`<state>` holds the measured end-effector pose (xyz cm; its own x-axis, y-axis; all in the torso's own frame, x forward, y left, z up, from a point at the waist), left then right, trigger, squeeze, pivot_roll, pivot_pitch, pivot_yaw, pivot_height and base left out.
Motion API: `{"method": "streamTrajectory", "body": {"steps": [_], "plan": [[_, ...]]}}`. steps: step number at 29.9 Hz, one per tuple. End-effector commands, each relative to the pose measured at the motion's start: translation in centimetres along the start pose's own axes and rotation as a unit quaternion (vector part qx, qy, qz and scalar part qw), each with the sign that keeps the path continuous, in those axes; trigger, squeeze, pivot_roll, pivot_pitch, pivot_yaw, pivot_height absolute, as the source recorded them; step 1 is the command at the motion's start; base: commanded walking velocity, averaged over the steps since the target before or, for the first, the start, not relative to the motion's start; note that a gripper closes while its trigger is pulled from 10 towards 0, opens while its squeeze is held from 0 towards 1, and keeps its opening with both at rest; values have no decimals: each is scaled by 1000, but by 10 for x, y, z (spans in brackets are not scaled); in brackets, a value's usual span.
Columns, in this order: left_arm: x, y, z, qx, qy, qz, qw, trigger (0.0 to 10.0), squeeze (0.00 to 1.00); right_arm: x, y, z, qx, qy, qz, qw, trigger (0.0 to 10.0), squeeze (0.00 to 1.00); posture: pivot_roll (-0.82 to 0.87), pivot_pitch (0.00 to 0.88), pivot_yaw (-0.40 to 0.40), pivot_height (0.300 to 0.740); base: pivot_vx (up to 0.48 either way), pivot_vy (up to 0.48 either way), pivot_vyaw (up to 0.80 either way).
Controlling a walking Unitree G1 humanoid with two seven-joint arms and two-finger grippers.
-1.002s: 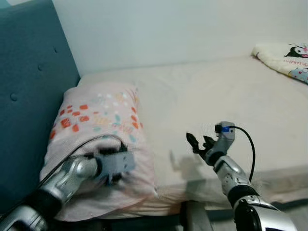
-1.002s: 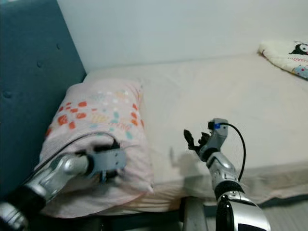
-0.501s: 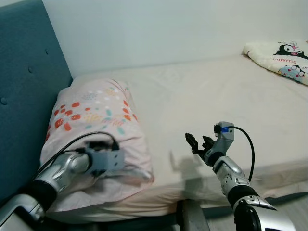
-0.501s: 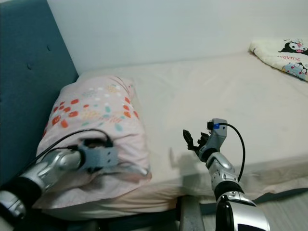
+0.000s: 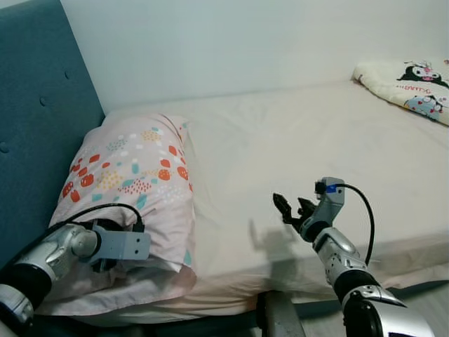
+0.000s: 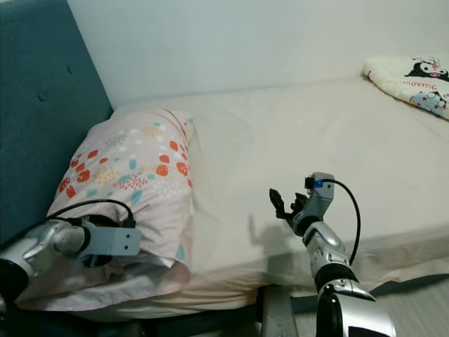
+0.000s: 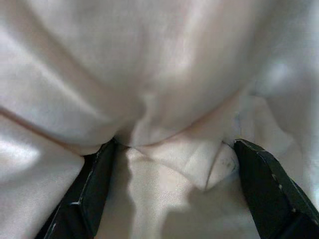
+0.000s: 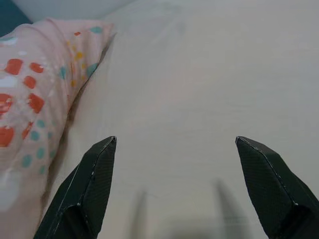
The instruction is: Clean up the room
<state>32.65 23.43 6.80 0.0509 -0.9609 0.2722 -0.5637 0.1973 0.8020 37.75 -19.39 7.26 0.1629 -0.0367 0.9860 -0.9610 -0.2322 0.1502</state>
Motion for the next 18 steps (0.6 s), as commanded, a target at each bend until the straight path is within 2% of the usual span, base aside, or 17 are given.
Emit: {"method": "streamTrajectory", "body": {"steps": [1, 2, 3, 4, 5, 6, 8, 9, 12, 13, 14, 15, 16, 17, 18], "plan": [[7, 28, -5, -42, 16, 13, 999, 10000, 0, 4, -3, -7, 25, -17, 11, 999, 10000, 0, -83, 0, -14, 525, 0, 0, 0], [7, 28, -5, -42, 16, 13, 999, 10000, 0, 4, -3, -7, 25, -17, 11, 999, 10000, 0, -83, 0, -14, 525, 0, 0, 0], [13, 36, 0, -66, 18, 24, 997, 10000, 0, 5, -3, -9, 32, -20, 14, 999, 10000, 0, -83, 0, -14, 525, 0, 0, 0], [13, 36, 0, -66, 18, 24, 997, 10000, 0, 5, -3, -9, 32, -20, 14, 999, 10000, 0, -83, 0, -14, 525, 0, 0, 0], [22, 46, 6, -93, 18, 46, 994, 10000, 0, 5, -3, -10, 36, -22, 15, 999, 10000, 0, -83, 0, -14, 525, 0, 0, 0], [22, 46, 6, -93, 18, 46, 994, 10000, 0, 5, -3, -10, 36, -22, 15, 999, 10000, 0, -83, 0, -14, 525, 0, 0, 0], [36, 66, 10, -118, 0, 83, 990, 10000, 0, 5, -4, -12, 39, -24, 14, 999, 10000, 0, -79, 0, -17, 525, 0, 0, 0], [47, 75, 9, -119, -4, 117, 986, 10000, 0, 6, -5, -13, 40, -25, 14, 999, 10000, 0, -79, 0, -17, 525, 0, 0, 0], [54, 80, 7, -118, -4, 139, 983, 10000, 0, 6, -5, -13, 40, -25, 13, 999, 10000, 0, -79, 0, -17, 525, 0, 0, 0], [66, 86, 11, -132, 0, 183, 974, 10000, 0, 6, -6, -14, 42, -25, 13, 999, 10000, 0, -72, 0, -21, 525, 0, 0, 0], [83, 96, 13, -148, 11, 244, 958, 10000, 0, 7, -6, -15, 46, -30, 16, 998, 10000, 0, -72, 0, -21, 525, 0, 0, 0], [83, 96, 13, -148, 11, 244, 958, 10000, 0, 7, -6, -15, 46, -30, 16, 998, 10000, 0, -72, 0, -21, 525, 0, 0, 0], [93, 104, 15, -160, 16, 282, 946, 10000, 0, 8, -6, -15, 48, -33, 18, 998, 10000, 0, -72, 0, -21, 525, 0, 0, 0], [106, 110, 11, -153, 27, 338, 928, 10000, 0, 11, -7, -14, 45, -41, 27, 998, 10000, 0, -74, 0, -19, 530, 0, 0, 0], [123, 119, -3, -127, 75, 430, 891, 10000, 0, 17, -7, -10, 36, -54, 46, 997, 10000, 0, -73, 0, -17, 540, 0, 0, 0]]}}
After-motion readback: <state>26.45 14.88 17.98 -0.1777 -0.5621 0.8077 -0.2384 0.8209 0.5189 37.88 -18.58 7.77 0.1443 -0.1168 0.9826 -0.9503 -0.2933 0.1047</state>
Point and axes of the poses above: a point about 5 cm out from each wrist's last joint towards the gripper, its own y axis pointing back from the gripper into the wrist, its own x axis along the axis of the wrist's last joint, z = x × y, the point moved 3 cm from there along -y, pointing out of the wrist towards the gripper, and after that the axes turned 15 degrees about y, right-handed, at the moved point
